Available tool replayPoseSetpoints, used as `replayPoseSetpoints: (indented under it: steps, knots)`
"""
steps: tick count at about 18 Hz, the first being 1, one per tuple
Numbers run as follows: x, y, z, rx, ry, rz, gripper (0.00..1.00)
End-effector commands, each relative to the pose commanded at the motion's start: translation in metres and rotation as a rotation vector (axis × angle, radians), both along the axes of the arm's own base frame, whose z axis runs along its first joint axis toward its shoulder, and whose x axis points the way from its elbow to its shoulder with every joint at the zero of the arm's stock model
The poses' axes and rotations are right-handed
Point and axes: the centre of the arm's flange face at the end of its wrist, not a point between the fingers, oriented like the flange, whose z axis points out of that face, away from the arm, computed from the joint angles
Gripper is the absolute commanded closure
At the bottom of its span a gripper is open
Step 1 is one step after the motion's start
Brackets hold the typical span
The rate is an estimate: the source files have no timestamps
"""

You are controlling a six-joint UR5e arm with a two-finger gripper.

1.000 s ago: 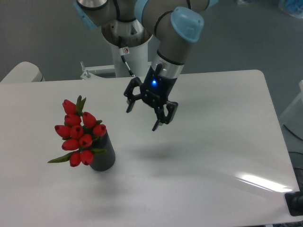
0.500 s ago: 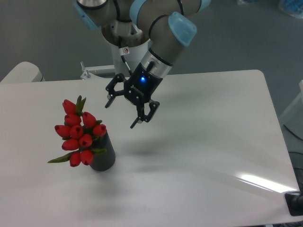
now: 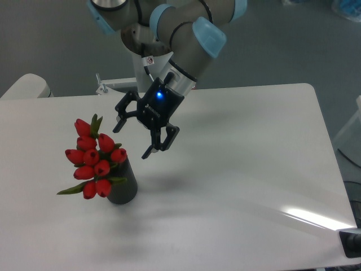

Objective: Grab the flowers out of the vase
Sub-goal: 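Lower the open gripper onto the tulip stems above the vase rim, then close the gripper around the tulip stems just above the vase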

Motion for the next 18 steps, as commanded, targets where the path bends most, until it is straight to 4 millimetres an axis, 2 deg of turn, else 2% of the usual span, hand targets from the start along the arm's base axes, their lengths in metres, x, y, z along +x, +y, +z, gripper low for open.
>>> replayPoseSetpoints:
  steps: [5, 7, 12, 18]
  knots:
    - [-0.002, 0.003, -0.007, 0.029, 0.069, -0.065, 0.00]
    - [0.006, 0.010, -0.013, 0.033, 0.076, -0.093, 0.00]
    - [0.020, 0.011, -0.018, 0.009, 0.028, -0.080, 0.00]
    - [0.022, 0.010, -0.020, -0.020, -0.028, -0.036, 0.00]
